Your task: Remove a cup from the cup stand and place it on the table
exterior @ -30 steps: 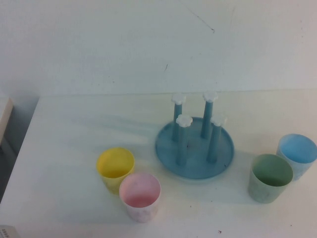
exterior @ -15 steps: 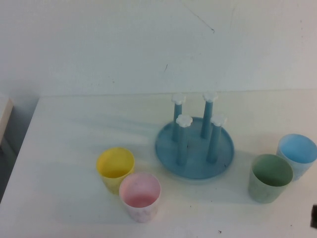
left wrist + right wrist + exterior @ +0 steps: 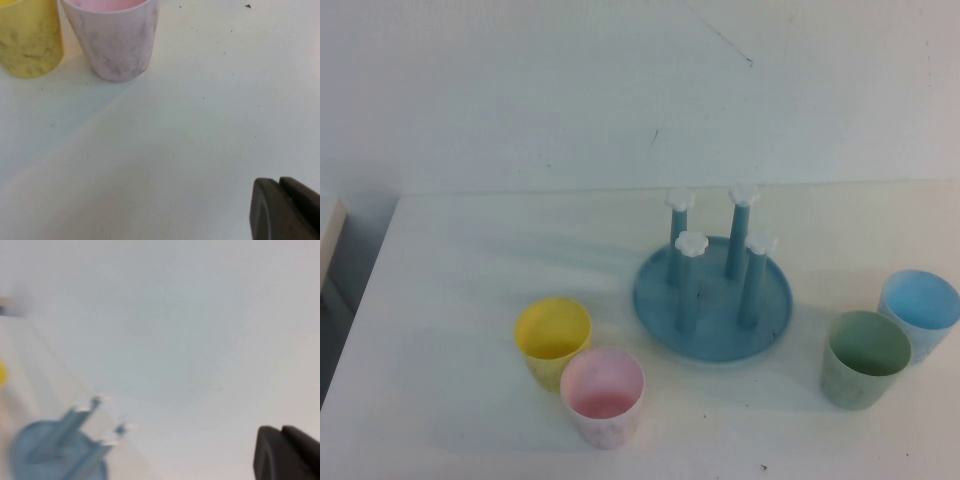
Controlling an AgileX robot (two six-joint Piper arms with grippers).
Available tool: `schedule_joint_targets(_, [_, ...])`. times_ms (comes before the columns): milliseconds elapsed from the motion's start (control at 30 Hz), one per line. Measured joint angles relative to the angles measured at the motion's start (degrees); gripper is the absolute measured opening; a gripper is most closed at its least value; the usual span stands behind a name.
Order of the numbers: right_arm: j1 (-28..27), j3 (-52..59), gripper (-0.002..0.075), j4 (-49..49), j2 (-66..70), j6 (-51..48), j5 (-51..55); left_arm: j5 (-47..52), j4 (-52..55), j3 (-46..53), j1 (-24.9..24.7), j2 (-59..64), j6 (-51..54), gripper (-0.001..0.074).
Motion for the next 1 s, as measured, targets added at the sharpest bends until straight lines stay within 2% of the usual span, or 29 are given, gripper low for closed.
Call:
schedule_joint_targets(133, [0.0,3.4,0.0009,-4.8,-5.6,4.0,-6.1,0.0,0.0,0.0,0.0,0.0,0.0,-0.0001])
schedule_joint_targets(333, [0.0,11.2,0.0008,-7.0,-10.9,8.2,-14.5,0.0,0.0,0.0,0.0,0.0,0.0,-0.0001])
schedule_joint_targets(400, [0.0,14.2,0.0008,-9.0,-11.1,12.6,-17.2,0.0,0.0,0.0,0.0,0.0,0.0,-0.0001])
schedule_joint_targets(500, [0.0,18.8,0.0008,-23.7,-12.2,32.0,-19.8,0.0,0.0,0.0,0.0,0.0,0.0,-0.0001])
schedule_joint_targets(633, [0.0,25.5,0.0008,-51.8,-15.0,68.5,-19.8,0.0,0.0,0.0,0.0,0.0,0.0,-0.0002])
schedule_joint_targets(700, [0.0,28.6,0.0008,-59.5,-16.4,81.3,-19.8,0.0,0.0,0.0,0.0,0.0,0.0,-0.0002])
schedule_joint_targets(800, [0.0,33.3,0.0008,-64.0,-18.1,89.4,-19.8,0.0,0.0,0.0,0.0,0.0,0.0,-0.0001])
schedule_joint_targets(1000, [0.0,34.5,0.0008,-63.4,-18.3,92.1,-15.1,0.0,0.0,0.0,0.0,0.0,0.0,-0.0002])
